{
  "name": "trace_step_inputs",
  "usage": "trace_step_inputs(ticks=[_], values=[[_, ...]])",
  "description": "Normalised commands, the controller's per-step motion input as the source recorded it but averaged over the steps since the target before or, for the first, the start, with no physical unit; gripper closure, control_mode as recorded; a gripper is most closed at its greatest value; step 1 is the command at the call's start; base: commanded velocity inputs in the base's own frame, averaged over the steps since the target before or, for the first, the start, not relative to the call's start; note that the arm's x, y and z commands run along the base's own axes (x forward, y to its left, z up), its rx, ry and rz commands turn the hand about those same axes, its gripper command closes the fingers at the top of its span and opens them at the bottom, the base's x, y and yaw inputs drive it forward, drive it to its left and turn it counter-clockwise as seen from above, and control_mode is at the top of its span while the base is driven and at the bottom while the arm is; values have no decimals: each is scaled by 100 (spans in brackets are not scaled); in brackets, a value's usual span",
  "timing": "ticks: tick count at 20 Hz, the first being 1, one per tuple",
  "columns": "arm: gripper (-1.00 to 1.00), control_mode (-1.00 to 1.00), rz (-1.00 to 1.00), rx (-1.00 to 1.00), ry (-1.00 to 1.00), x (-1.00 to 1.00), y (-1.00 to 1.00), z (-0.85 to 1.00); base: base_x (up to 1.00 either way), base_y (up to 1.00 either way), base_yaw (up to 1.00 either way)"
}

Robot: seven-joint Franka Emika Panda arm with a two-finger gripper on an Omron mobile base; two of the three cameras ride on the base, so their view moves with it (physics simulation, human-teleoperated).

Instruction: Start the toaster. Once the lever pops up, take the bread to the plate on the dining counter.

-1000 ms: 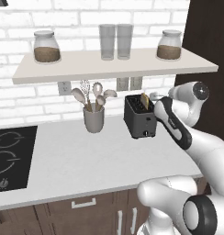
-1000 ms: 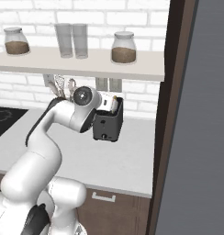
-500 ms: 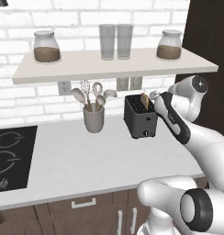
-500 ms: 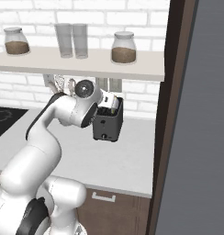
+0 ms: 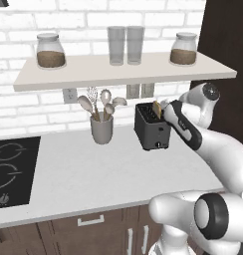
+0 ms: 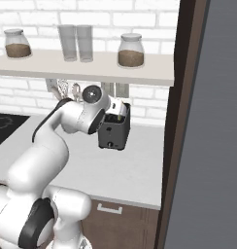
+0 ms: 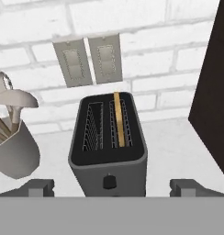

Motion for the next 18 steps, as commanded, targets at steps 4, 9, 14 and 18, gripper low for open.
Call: trace_step_inputs(ticks=[4,9,14,18], values=[[-100,-100,0,-2,0,22,0,-16,0,0,0],[-100,-100,0,-1,6,32,0,-3,0,0,0],[-100,-100,0,-3,10,27,0,-3,0,0,0],[-100,-100,0,-4,6,15,-1,-14,0,0,0]])
